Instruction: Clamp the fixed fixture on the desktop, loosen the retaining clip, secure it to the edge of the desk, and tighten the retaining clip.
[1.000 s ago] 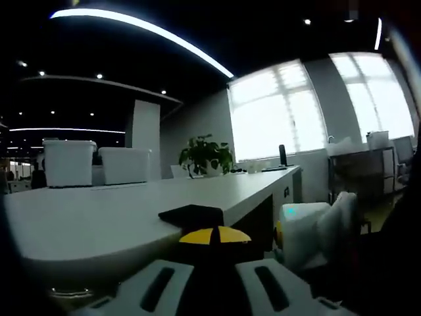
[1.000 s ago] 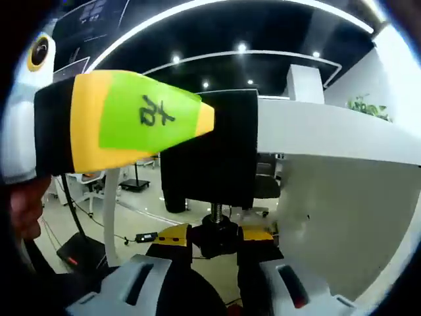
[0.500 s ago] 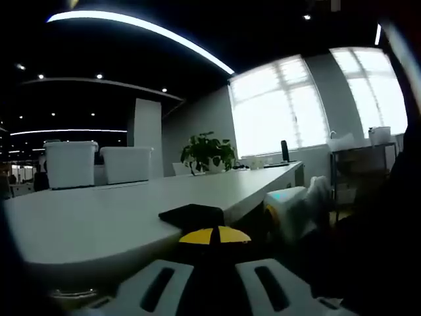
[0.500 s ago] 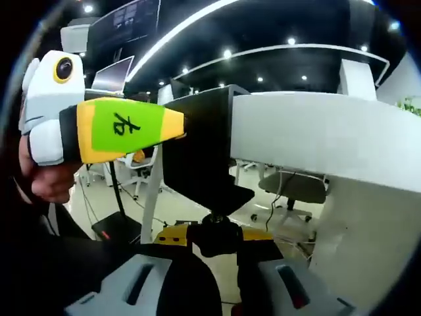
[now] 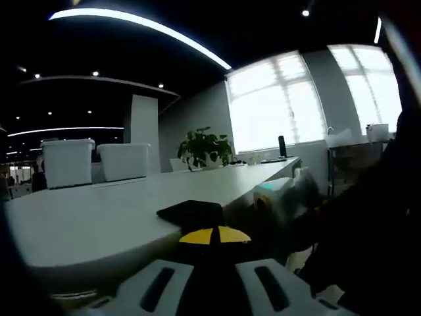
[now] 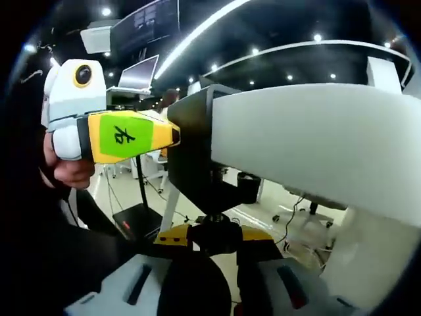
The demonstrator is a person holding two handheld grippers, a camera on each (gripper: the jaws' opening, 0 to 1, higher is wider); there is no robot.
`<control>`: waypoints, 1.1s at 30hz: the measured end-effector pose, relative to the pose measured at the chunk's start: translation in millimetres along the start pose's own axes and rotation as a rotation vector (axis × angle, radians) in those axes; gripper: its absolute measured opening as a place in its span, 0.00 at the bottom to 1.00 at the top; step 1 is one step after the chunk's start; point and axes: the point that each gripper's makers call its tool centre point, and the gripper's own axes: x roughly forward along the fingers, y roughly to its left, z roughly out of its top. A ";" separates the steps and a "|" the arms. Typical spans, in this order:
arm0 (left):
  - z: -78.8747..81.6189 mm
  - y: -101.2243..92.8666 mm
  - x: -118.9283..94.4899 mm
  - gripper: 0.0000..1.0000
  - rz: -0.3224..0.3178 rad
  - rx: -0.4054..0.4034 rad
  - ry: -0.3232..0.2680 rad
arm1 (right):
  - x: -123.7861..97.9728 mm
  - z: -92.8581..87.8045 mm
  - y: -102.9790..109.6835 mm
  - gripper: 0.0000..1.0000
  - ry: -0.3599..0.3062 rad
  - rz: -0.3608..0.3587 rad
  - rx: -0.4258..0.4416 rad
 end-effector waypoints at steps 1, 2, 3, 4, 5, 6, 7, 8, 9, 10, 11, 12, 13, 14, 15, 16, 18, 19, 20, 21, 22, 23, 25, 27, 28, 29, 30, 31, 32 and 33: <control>0.2 -0.3 0.1 0.01 -0.002 0.000 0.000 | 0.2 0.6 0.8 0.22 -0.004 0.005 0.003; 0.2 -0.6 0.2 0.01 -0.006 0.005 0.001 | 0.4 1.0 1.7 0.22 -0.005 0.009 0.004; 0.2 -0.5 0.2 0.01 -0.008 0.007 0.002 | 0.5 1.4 2.3 0.22 -0.007 0.015 0.002; 0.3 -0.4 0.3 0.01 -0.012 0.008 0.004 | 0.4 1.5 3.0 0.22 -0.009 0.023 0.007; 0.2 -0.7 0.3 0.01 -0.016 0.010 0.006 | 0.4 1.7 3.0 0.22 -0.011 0.028 0.008; -0.1 -0.9 0.4 0.01 -0.018 0.012 0.008 | 0.5 1.7 3.2 0.22 -0.012 0.032 0.007; -0.7 -1.4 0.9 0.01 -0.024 0.014 0.013 | 0.5 1.7 3.5 0.22 -0.010 0.034 0.005; -1.0 -1.6 1.1 0.01 -0.028 0.015 0.015 | 0.4 2.0 3.8 0.22 -0.006 0.039 0.000; -1.5 -2.3 1.6 0.01 -0.032 0.013 0.017 | 0.5 2.1 3.8 0.22 -0.004 0.043 -0.001; -2.5 -3.6 2.7 0.01 -0.039 0.013 0.021 | 0.1 2.2 5.0 0.22 -0.005 0.045 -0.011; -3.0 -4.3 3.2 0.01 -0.042 0.013 0.024 | 0.1 2.2 4.8 0.22 -0.006 0.047 -0.017; -3.3 -4.4 3.8 0.01 -0.046 0.012 0.026 | -0.2 2.2 5.2 0.22 -0.007 0.049 -0.021; -3.8 -4.5 4.6 0.01 -0.049 0.014 0.028 | 0.0 2.4 5.2 0.23 -0.008 0.050 -0.024; -4.3 -5.4 5.1 0.01 -0.055 0.021 0.032 | 0.0 2.6 5.8 0.23 -0.008 0.051 -0.028; -4.5 -6.3 5.5 0.01 -0.063 0.031 0.034 | 0.1 2.7 5.7 0.23 -0.007 0.051 -0.034; -4.8 -6.5 5.9 0.01 -0.068 0.028 0.031 | 0.3 2.7 5.7 0.23 -0.006 0.050 -0.039; -6.6 -6.2 5.8 0.01 -0.079 0.010 0.022 | 0.5 3.1 5.5 0.23 0.001 0.049 -0.057; -8.3 -6.8 5.6 0.01 -0.086 0.013 0.024 | 0.8 3.1 5.4 0.24 0.003 0.049 -0.065; -9.8 -7.2 4.7 0.01 -0.090 0.025 0.032 | 1.2 3.5 5.8 0.24 0.005 0.054 -0.083; -9.8 -7.2 3.1 0.01 -0.087 0.032 0.033 | 1.7 4.1 6.4 0.24 0.008 0.054 -0.086; -8.7 -6.4 0.9 0.01 -0.078 0.040 0.035 | 2.5 4.7 5.8 0.26 0.012 0.052 -0.084; -6.3 -5.6 -1.7 0.01 -0.072 0.041 0.032 | 2.1 4.3 3.8 0.27 0.019 0.038 -0.078; -2.2 -4.4 -6.3 0.01 -0.072 0.037 0.027 | -1.7 3.9 0.9 0.29 0.029 0.023 -0.042; 4.8 -5.2 -14.6 0.05 -0.079 0.038 0.024 | -7.3 6.4 -3.1 0.32 0.019 0.016 -0.003; 9.6 -5.5 -18.5 0.10 -0.079 0.017 0.011 | -9.3 6.8 -4.3 0.35 0.018 0.013 0.004; 13.1 -5.4 -22.9 0.11 -0.082 0.013 0.006 | -12.9 6.4 -6.6 0.38 0.026 0.001 0.018; 16.4 -5.2 -27.4 0.11 -0.080 0.019 0.003 | -18.6 1.1 -13.0 0.41 0.062 -0.032 0.042; 19.3 -2.7 -31.7 0.11 -0.069 0.025 0.002 | -21.9 -0.9 -15.1 0.44 0.074 -0.042 0.063; 21.9 -0.2 -36.0 0.12 -0.064 0.020 0.002 | -26.2 -4.1 -16.7 0.48 0.089 -0.052 0.088; 24.2 1.3 -40.1 0.13 -0.063 -0.001 0.001 | -30.2 -6.7 -17.1 0.53 0.101 -0.061 0.118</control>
